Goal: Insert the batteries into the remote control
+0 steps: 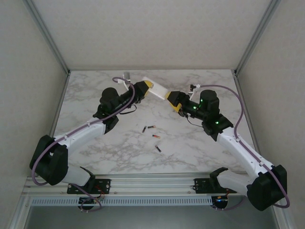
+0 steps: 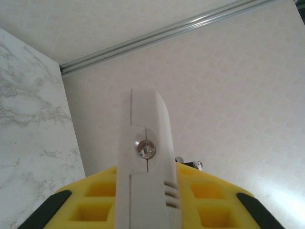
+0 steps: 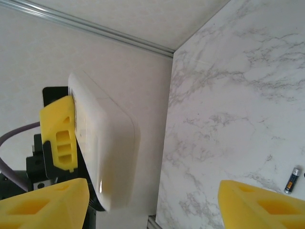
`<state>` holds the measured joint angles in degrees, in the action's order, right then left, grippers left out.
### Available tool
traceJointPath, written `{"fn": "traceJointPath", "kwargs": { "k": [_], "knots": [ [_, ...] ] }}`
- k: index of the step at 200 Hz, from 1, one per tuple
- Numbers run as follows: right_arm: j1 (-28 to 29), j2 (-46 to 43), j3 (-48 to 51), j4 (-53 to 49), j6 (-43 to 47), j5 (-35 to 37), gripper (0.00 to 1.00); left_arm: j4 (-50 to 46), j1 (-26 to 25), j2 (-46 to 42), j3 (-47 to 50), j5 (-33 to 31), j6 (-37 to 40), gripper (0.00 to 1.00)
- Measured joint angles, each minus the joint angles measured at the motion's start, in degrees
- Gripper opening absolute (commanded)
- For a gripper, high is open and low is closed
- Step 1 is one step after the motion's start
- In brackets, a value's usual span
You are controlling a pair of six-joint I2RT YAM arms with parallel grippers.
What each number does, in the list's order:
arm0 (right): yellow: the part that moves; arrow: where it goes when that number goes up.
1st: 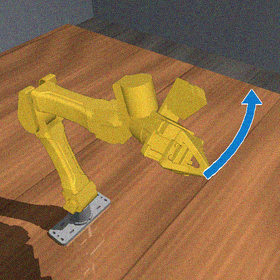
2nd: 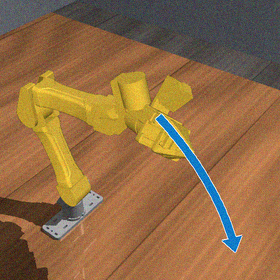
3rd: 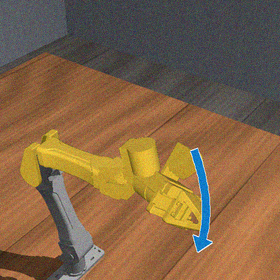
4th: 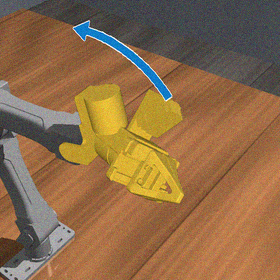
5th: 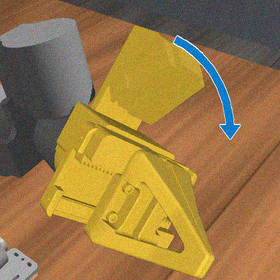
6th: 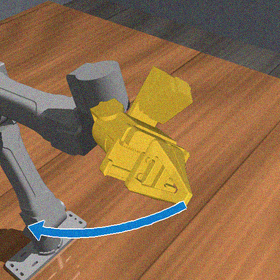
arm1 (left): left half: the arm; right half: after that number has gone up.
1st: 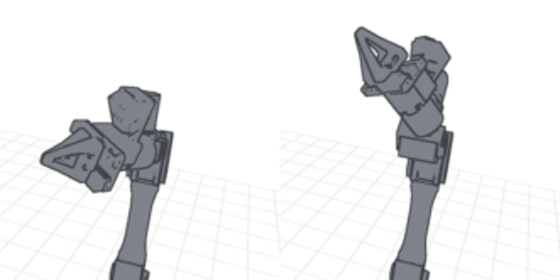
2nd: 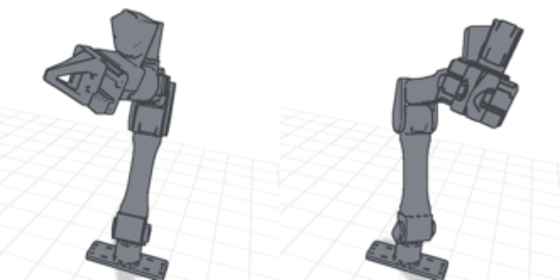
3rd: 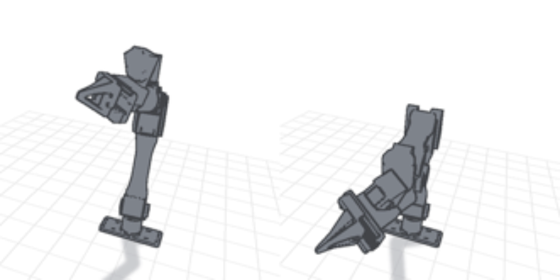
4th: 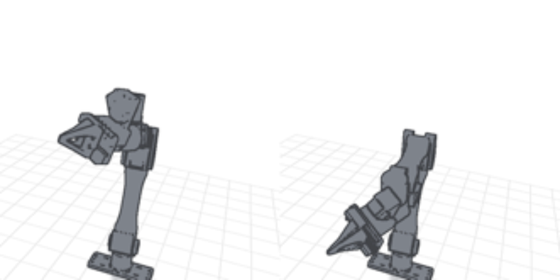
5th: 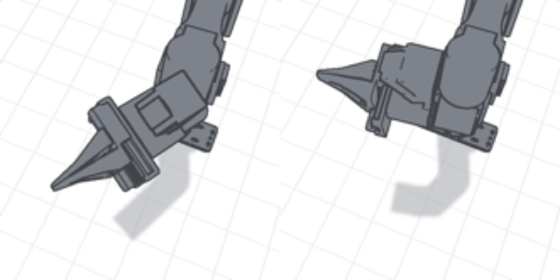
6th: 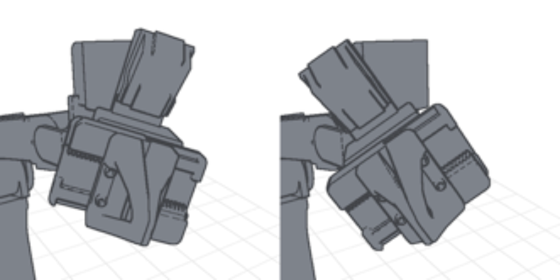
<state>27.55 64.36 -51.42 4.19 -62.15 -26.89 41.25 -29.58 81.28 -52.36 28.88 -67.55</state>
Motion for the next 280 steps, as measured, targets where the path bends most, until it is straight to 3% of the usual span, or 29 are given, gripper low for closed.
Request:
{"fn": "traceJointPath", "kwargs": {
  "k": [33,81,127,155,169,187,219,246,280],
  "knots": [
    [0.09,3.06,-2.32,0.09,-0.26,0.02,0.68,0.02,-1.09,0.11,0.00,-0.20,0.48,0.03],
    [0.48,6.73,-5.05,0.92,-0.85,-0.39,0.54,-1.33,-1.36,0.22,0.00,-1.27,1.36,0.02],
    [0.83,7.04,-4.94,3.50,-1.73,-0.42,0.21,-1.05,-0.85,0.31,0.09,-1.53,-0.68,0.01],
    [0.44,2.93,0.02,9.20,-3.89,-1.57,0.10,4.22,0.35,0.31,2.47,2.45,-7.13,0.00],
    [0.17,1.09,2.45,11.87,-5.29,-3.06,0.09,6.56,0.61,0.42,3.32,4.68,-9.75,0.00],
    [0.02,-0.44,4.02,13.22,-6.08,-4.26,0.15,9.07,0.94,1.05,3.87,7.04,-12.02,0.00],
    [-0.79,-3.78,5.29,10.71,-4.96,-4.44,0.18,9.92,2.01,1.40,3.85,8.46,-12.20,0.00],
    [-3.06,-7.02,7.39,5.62,-2.95,-2.38,0.01,10.67,5.20,1.16,3.58,5.81,-11.98,0.00],
    [-3.34,-6.82,8.59,1.60,-1.25,-0.92,0.00,11.39,6.03,0.70,3.39,4.33,-11.74,0.00]
  ]
}}
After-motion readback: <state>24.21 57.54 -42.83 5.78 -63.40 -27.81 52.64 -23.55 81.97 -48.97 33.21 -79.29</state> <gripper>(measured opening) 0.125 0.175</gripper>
